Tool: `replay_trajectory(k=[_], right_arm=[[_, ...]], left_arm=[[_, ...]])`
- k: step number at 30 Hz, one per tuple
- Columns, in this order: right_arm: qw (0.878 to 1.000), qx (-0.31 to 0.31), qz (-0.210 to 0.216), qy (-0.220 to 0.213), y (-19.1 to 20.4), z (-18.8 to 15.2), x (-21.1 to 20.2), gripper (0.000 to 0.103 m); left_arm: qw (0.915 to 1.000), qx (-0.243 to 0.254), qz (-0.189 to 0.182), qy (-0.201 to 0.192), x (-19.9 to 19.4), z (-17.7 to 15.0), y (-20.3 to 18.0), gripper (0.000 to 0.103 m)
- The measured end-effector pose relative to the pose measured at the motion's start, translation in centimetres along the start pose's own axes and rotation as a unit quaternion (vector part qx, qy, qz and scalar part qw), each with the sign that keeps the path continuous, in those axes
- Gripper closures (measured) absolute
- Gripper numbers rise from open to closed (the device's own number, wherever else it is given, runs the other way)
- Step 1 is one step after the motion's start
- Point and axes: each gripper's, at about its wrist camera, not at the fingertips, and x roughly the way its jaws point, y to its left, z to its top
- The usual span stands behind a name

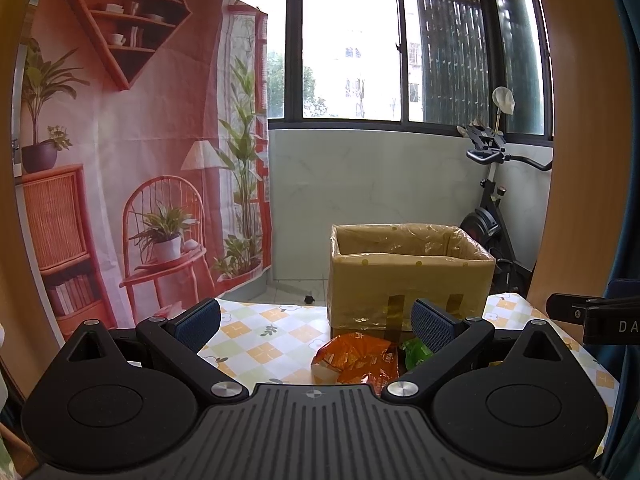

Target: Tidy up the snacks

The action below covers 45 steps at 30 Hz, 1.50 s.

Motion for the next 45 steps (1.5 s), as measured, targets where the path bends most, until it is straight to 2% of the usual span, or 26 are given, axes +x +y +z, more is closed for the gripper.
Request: replay_trajectory(k=[45], right_arm=[[1.0,0.0,-0.001,0.007,-0.2,-0.2,0.23,0.0]], left_arm=[[0.9999,-0.006,-0.004,0.012,0.57,-0.26,0.2,0.001]])
